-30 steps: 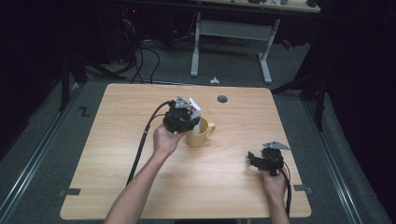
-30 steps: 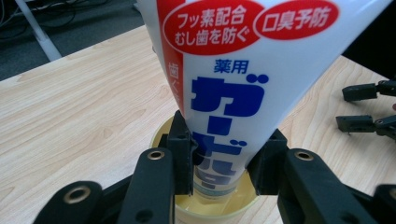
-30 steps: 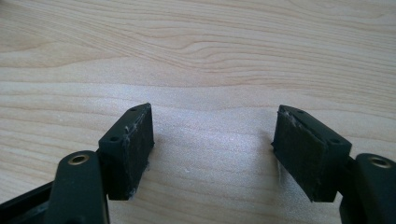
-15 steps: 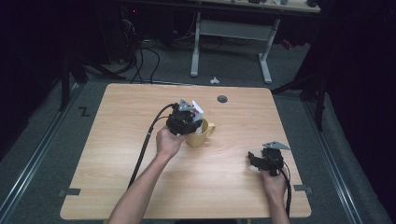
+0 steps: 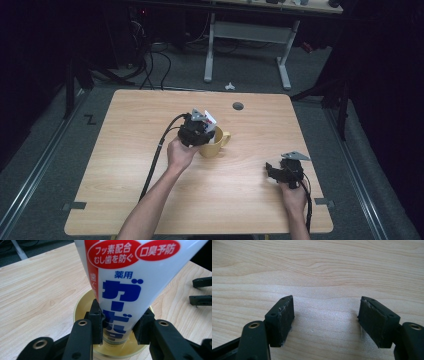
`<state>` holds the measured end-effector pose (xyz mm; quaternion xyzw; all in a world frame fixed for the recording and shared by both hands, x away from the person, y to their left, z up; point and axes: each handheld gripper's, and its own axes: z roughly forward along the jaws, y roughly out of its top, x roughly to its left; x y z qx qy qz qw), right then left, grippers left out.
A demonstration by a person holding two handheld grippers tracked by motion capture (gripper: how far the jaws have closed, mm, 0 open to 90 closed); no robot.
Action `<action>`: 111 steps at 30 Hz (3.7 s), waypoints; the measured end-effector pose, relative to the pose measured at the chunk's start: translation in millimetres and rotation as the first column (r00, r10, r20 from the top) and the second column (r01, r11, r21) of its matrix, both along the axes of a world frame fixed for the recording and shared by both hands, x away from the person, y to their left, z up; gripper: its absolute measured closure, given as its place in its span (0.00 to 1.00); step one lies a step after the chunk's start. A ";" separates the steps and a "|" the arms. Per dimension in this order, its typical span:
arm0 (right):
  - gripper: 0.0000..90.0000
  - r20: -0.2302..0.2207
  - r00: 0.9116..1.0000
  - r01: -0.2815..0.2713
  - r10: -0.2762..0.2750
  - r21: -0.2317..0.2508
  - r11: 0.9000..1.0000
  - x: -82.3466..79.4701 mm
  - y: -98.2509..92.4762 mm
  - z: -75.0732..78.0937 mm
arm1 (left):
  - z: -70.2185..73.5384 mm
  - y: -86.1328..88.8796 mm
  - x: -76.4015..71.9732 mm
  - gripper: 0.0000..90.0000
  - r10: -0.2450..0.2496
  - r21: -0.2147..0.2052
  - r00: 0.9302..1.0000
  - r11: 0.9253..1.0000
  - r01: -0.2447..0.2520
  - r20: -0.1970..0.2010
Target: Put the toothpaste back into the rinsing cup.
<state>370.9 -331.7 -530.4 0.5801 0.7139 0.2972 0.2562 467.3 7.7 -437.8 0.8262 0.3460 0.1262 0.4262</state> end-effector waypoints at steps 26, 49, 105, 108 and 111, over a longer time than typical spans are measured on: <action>0.32 0.001 1.000 -0.001 0.001 0.002 1.000 0.0 0.0 -0.1 | -15.2 -3.6 1.5 0.71 0.000 0.048 0.999 0.999 0.002 -0.033; 0.32 0.001 1.000 0.000 0.000 0.002 1.000 0.1 0.0 -0.1 | -8.3 -0.5 -3.0 0.47 0.001 0.031 1.000 1.000 -0.001 -0.002; 0.32 0.001 1.000 -0.001 0.001 0.002 1.000 0.0 0.0 -0.1 | 8.4 50.4 -27.3 0.23 0.028 -0.057 0.998 0.998 -0.025 0.055; 0.32 0.001 1.000 -0.001 0.001 0.002 1.000 0.0 -0.1 -0.1 | 10.3 55.6 -29.9 0.23 0.032 -0.064 0.998 0.998 -0.028 0.058; 0.32 0.001 1.000 0.000 0.000 0.002 1.000 0.0 -0.1 -0.1 | 11.5 58.1 -31.1 0.23 0.036 -0.065 0.997 0.997 -0.032 0.062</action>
